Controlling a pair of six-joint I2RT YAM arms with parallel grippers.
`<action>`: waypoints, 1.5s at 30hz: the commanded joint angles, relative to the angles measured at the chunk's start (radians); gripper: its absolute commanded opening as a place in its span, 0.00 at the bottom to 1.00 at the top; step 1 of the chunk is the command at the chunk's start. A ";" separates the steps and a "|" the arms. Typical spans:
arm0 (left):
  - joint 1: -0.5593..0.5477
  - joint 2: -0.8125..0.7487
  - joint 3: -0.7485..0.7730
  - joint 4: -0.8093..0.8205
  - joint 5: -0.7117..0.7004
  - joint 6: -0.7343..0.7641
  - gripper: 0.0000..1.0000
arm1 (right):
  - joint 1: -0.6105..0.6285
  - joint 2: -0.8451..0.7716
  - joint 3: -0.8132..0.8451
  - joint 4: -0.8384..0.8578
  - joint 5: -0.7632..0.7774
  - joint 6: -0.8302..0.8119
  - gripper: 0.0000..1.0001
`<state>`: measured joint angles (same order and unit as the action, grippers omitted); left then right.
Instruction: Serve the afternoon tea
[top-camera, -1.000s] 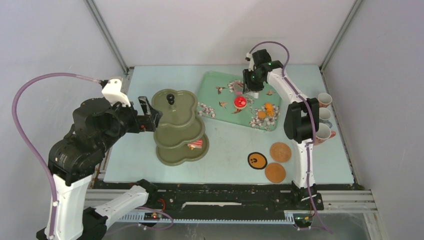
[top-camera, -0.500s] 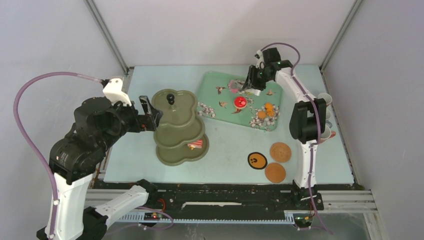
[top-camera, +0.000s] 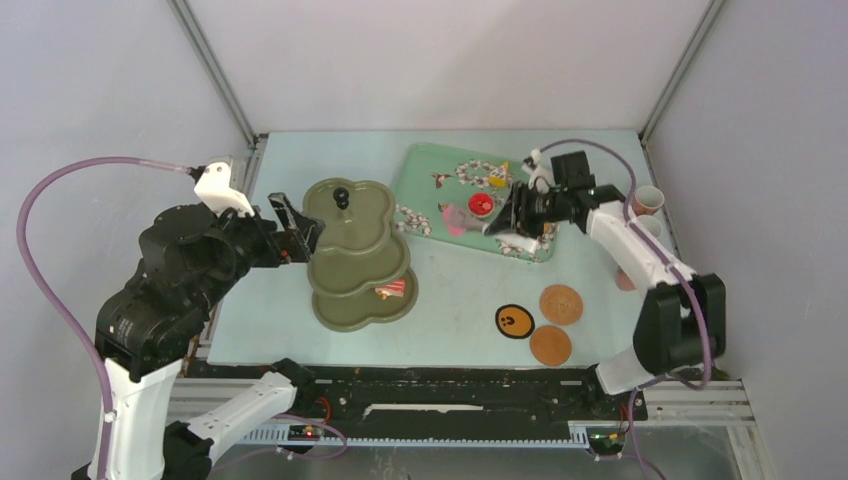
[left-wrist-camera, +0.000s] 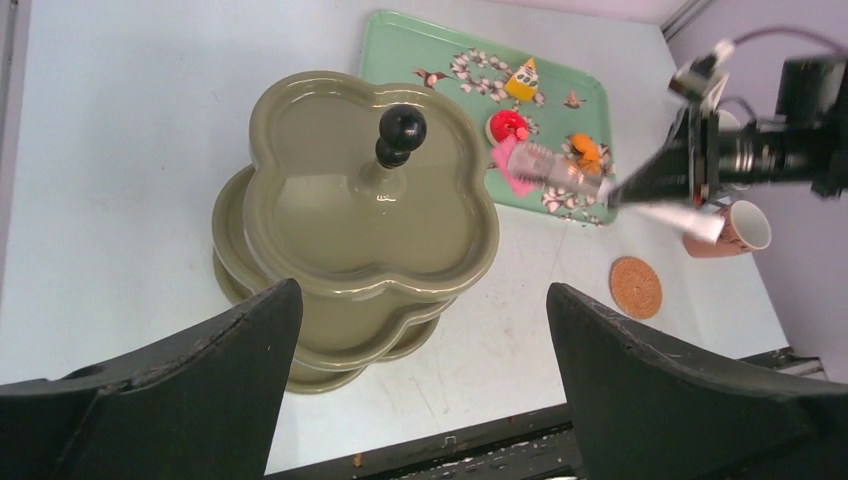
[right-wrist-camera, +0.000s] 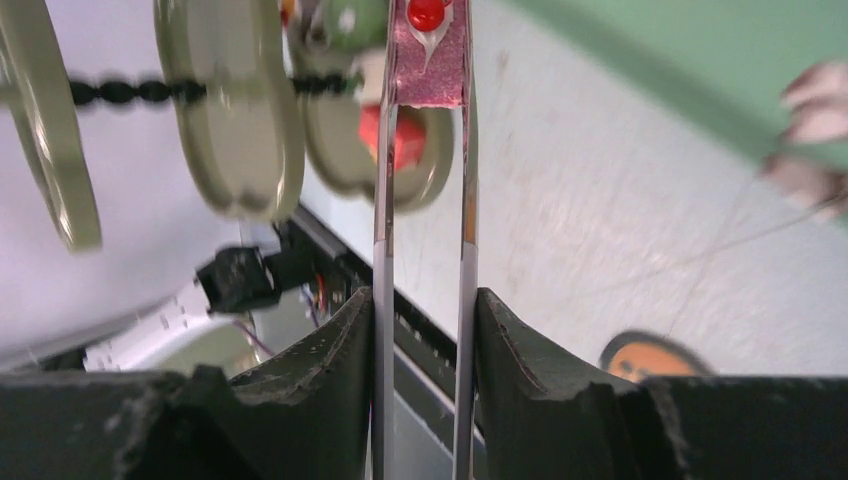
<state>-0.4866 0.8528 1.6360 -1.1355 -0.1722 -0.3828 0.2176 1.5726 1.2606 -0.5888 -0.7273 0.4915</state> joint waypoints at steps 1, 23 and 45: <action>-0.001 -0.012 -0.023 0.072 0.015 -0.051 1.00 | 0.130 -0.183 -0.170 0.067 -0.055 0.003 0.00; -0.003 -0.078 -0.053 0.058 -0.005 -0.159 1.00 | 0.671 -0.045 -0.383 0.744 0.182 0.198 0.00; -0.003 -0.081 -0.058 0.038 0.012 -0.195 1.00 | 0.859 0.080 -0.359 0.876 0.616 0.028 0.19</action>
<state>-0.4866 0.7540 1.5665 -1.1034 -0.1722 -0.5610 1.0500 1.6390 0.8497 0.1799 -0.1902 0.5777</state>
